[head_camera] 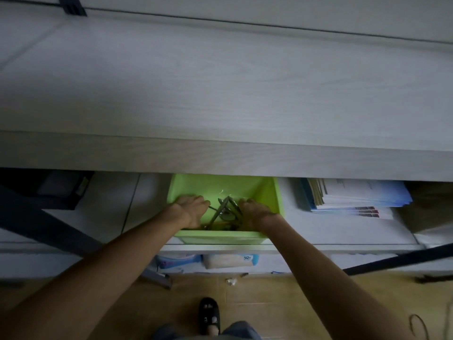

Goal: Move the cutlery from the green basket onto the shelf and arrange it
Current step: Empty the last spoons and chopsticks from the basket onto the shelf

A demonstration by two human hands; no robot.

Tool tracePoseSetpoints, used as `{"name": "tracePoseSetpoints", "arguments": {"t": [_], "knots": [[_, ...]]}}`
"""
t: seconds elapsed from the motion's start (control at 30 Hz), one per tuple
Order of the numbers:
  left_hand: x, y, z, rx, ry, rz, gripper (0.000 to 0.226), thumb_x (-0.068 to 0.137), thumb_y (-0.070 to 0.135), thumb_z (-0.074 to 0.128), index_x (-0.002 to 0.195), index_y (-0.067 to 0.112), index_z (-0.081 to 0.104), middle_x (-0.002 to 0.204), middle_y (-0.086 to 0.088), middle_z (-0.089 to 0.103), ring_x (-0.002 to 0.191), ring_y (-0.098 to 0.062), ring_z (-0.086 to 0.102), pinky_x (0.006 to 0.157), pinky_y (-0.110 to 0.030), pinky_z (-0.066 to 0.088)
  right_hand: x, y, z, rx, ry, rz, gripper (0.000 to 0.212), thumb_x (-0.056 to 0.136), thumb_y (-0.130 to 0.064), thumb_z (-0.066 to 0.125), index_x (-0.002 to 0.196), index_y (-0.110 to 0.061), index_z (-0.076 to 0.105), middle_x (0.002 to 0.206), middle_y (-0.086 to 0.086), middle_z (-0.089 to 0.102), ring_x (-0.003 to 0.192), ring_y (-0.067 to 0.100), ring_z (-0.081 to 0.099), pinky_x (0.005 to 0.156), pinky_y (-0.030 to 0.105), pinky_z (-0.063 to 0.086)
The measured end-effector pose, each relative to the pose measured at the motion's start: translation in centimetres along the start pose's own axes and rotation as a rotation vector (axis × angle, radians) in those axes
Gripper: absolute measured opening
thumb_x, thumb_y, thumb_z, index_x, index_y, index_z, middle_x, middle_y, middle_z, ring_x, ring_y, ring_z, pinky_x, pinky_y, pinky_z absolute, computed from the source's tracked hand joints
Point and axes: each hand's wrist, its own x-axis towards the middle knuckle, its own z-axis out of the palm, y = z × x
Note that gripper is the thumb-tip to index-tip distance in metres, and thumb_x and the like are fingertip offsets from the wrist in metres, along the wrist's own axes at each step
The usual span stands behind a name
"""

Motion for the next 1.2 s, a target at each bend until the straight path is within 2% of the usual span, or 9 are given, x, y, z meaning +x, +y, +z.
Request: {"name": "tracePoseSetpoints", "arguments": {"t": [0.13,0.3,0.47,0.57,0.67,0.8,0.87,1.0,1.2], "knots": [[0.6,0.1,0.4,0.035,0.020,0.017,0.058,0.094,0.025,0.063,0.147,0.017,0.040,0.140,-0.010,0.043,0.126,-0.027,0.048,0.094,-0.037,0.045,0.9,0.0,0.1,-0.071,0.006,0.021,0.069,0.090,-0.054,0.067,0.140,-0.011,0.045,0.139,0.012,0.051,0.124,0.031,0.055,0.099,0.041,0.049],[1.3,0.3,0.8,0.034,0.060,0.045,0.057,0.093,0.022,0.064,0.145,0.014,0.041,0.142,-0.012,0.040,0.129,-0.028,0.043,0.097,-0.037,0.041,0.9,-0.2,0.1,-0.079,0.058,-0.007,0.065,0.081,-0.061,0.071,0.129,-0.018,0.057,0.128,0.008,0.063,0.116,0.028,0.062,0.093,0.034,0.051],[1.5,0.2,0.8,-0.109,0.086,0.054,0.055,0.090,0.028,0.067,0.140,0.017,0.046,0.133,-0.008,0.048,0.120,-0.026,0.050,0.092,-0.036,0.044,1.5,-0.2,0.0,-0.078,0.045,0.029,0.064,0.083,-0.059,0.070,0.128,-0.016,0.055,0.123,0.008,0.065,0.111,0.027,0.063,0.091,0.035,0.052],[1.8,-0.2,0.8,-0.146,0.109,0.019,0.037,0.092,0.031,0.063,0.126,0.019,0.053,0.123,-0.005,0.054,0.108,-0.023,0.054,0.080,-0.032,0.041,1.7,-0.2,0.1,-0.074,0.065,0.036,0.063,0.084,-0.061,0.068,0.124,-0.014,0.056,0.120,0.010,0.066,0.110,0.029,0.063,0.087,0.034,0.049],[2.0,-0.3,0.7,-0.169,0.135,-0.029,0.025,0.096,0.029,0.057,0.119,0.020,0.057,0.120,-0.005,0.057,0.104,-0.023,0.057,0.083,-0.034,0.046,2.0,-0.1,0.2,-0.063,0.073,0.050,0.056,0.087,-0.055,0.067,0.123,-0.013,0.058,0.120,0.012,0.066,0.110,0.030,0.064,0.084,0.034,0.049],[2.2,-0.2,0.7,-0.176,0.138,-0.041,0.039,0.093,0.047,0.057,0.120,0.019,0.057,0.121,-0.005,0.053,0.107,-0.025,0.057,0.082,-0.034,0.044,2.2,0.2,0.2,-0.025,0.064,0.063,0.044,0.093,-0.041,0.065,0.124,-0.010,0.058,0.122,0.012,0.065,0.111,0.030,0.063,0.086,0.034,0.049],[2.4,-0.1,0.9,-0.142,0.144,-0.028,0.051,0.089,0.057,0.060,0.122,0.018,0.055,0.122,-0.006,0.051,0.106,-0.025,0.056,0.078,-0.033,0.043,2.2,0.2,0.1,-0.004,0.065,0.072,0.039,0.094,-0.036,0.064,0.123,-0.010,0.059,0.121,0.012,0.065,0.108,0.030,0.063,0.084,0.034,0.049],[3.1,0.1,0.9,0.007,0.179,-0.019,0.057,0.089,0.052,0.065,0.131,0.016,0.050,0.127,-0.009,0.053,0.107,-0.025,0.058,0.074,-0.032,0.042,2.5,0.2,0.0,0.068,0.077,0.098,0.029,0.093,-0.036,0.066,0.108,-0.012,0.062,0.110,0.011,0.068,0.089,0.025,0.061,0.072,0.031,0.045],[3.9,0.9,0.5,0.151,0.132,0.013,0.032,0.101,0.038,0.053,0.126,0.018,0.056,0.124,-0.006,0.061,0.112,-0.025,0.060,0.080,-0.031,0.038,2.2,0.2,-0.1,0.010,0.044,0.096,0.045,0.080,-0.036,0.080,0.114,-0.012,0.061,0.111,0.008,0.066,0.103,0.028,0.065,0.079,0.032,0.049]]}}
